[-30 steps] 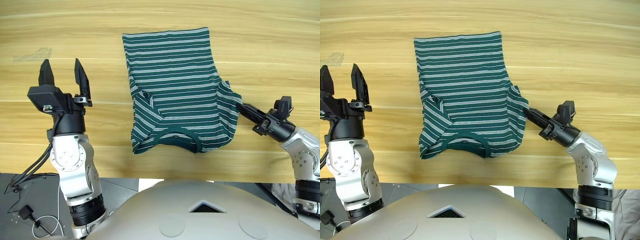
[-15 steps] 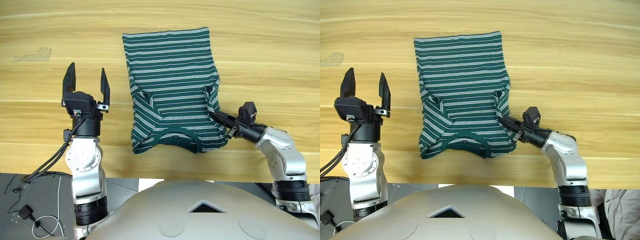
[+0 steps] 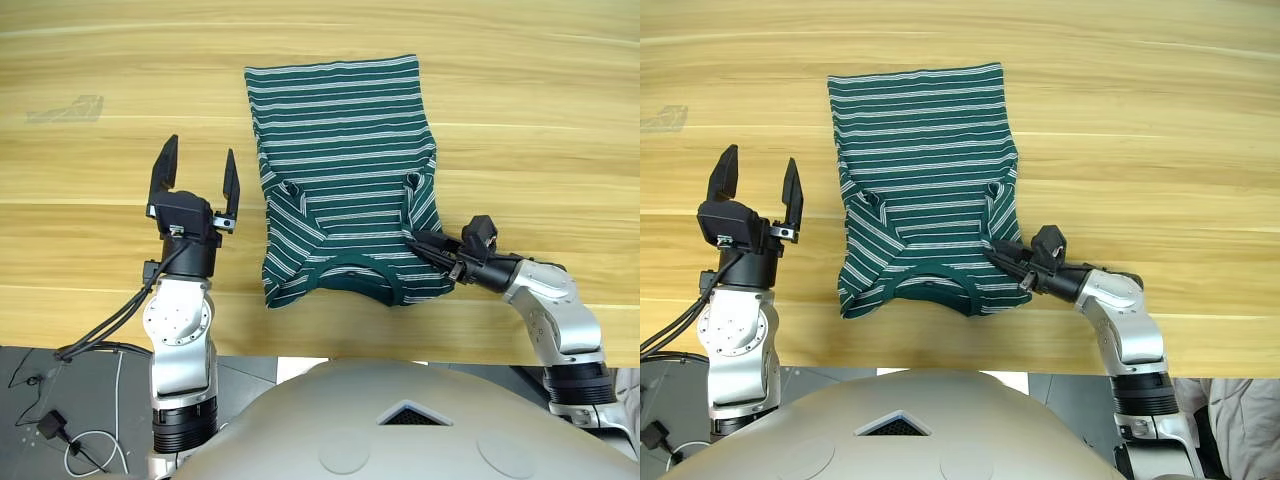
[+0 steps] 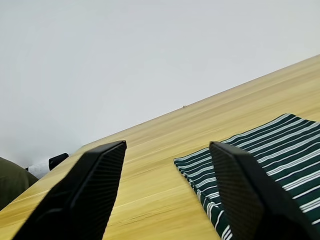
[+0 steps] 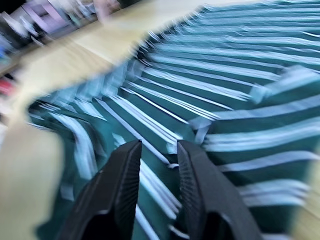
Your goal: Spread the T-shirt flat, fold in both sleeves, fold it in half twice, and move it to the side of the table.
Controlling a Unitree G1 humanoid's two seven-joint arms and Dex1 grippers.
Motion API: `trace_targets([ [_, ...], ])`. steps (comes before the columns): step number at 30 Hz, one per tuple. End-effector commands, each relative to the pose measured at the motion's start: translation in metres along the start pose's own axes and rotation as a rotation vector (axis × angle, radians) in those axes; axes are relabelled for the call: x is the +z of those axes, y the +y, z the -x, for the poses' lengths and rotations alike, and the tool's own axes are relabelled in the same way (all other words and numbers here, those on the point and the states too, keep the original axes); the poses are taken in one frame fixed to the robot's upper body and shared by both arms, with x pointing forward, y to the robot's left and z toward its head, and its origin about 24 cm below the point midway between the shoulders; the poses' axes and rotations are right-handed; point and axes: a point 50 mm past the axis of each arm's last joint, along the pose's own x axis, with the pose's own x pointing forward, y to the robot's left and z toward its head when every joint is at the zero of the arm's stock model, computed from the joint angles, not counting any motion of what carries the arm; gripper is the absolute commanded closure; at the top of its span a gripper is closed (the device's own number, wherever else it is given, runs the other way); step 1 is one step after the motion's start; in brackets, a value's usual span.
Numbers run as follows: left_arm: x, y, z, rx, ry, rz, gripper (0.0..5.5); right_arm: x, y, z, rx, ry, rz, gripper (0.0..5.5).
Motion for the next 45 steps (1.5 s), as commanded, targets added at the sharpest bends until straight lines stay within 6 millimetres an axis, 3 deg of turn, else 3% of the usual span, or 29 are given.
trace_targets([
  [1,-0.001,-0.004,0.001,-0.046,-0.001,-0.009,2.38,0.005,0.019,0.008,0.174,-0.022,-0.089,3.63],
  [6,-0.001,-0.004,-0.006,-0.059,-0.015,-0.019,2.38,-0.001,0.026,0.004,0.209,0.007,-0.094,2.77],
  [8,0.0,0.0,-0.009,-0.075,-0.019,-0.055,2.38,0.003,0.018,0.005,0.151,-0.009,-0.041,2.39],
  [10,-0.002,0.011,-0.008,-0.133,-0.007,-0.17,2.38,0.022,-0.006,0.011,-0.027,-0.093,0.101,2.19],
  [14,-0.013,0.048,0.003,-0.329,0.029,-0.711,2.38,0.07,-0.027,0.039,-0.232,-0.202,0.455,2.19],
  [16,-0.012,0.059,0.007,-0.41,0.018,-0.866,2.38,0.084,-0.035,0.048,-0.289,-0.167,0.666,2.19],
  [20,-0.018,0.052,0.03,-0.728,-0.017,-1.022,2.38,0.082,-0.041,0.059,-0.185,0.099,1.263,2.19],
  [25,-0.026,0.033,0.056,-1.07,-0.071,-1.02,2.38,0.062,-0.049,0.074,0.146,0.312,1.633,2.19],
  [30,-0.032,0.04,0.066,-1.19,-0.033,-1.04,2.38,0.055,-0.052,0.082,0.348,0.356,1.728,2.19],
  [34,-0.038,0.039,0.062,-1.228,-0.045,-1.044,2.38,0.037,-0.051,0.078,0.481,0.357,1.718,2.19],
  [41,-0.048,0.023,0.049,-1.301,-0.108,-0.999,2.38,0.009,-0.041,0.067,0.567,0.321,1.627,2.19],
  [45,-0.05,0.017,0.049,-1.342,-0.129,-0.98,2.38,0.006,-0.04,0.063,0.561,0.303,1.609,2.19],
])
